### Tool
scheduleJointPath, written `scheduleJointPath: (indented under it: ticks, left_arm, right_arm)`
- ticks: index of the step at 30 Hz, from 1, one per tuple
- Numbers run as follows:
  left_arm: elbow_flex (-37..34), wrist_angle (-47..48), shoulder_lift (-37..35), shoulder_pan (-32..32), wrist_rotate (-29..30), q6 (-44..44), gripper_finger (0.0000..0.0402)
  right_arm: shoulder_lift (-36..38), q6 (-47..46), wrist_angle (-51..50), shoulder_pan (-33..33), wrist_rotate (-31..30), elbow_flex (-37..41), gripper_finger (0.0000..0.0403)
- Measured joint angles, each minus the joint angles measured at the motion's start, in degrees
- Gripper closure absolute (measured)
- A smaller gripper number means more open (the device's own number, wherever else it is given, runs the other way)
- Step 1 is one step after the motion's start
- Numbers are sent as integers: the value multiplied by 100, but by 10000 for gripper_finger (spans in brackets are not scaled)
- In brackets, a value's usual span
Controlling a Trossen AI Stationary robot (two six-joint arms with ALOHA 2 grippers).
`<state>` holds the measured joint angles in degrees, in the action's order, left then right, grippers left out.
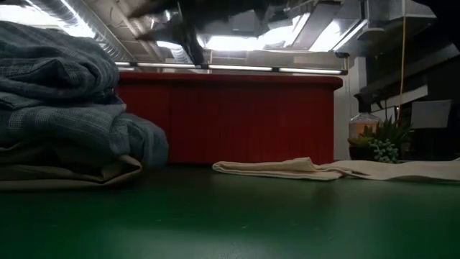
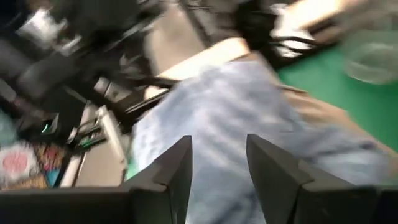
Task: Fold Laundry from Bin
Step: Stack the folded blue polo shirt on top of the gray shorts
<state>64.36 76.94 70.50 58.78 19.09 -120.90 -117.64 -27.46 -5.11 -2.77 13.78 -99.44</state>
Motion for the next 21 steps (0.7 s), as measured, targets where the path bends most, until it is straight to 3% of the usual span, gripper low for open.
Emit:
scheduleJointPath:
  ticks: [6,9,15,21]
  left_arm:
    - [0,8,0,0,-2,0,290]
    - [0,8,0,0,-2,-2,290]
    - [0,32,0,-72,-4,-2,290]
    - [0,450,0,-426,-2,-1,290]
  right_arm:
    - [-171,1097,546,304,-543,-2,253]
    - [-318,1135,1128,278,-836,0,253]
    - [-634,1191,1926,323,-842,0,253]
    - [-800,2150,2307,532,-727,-11,253]
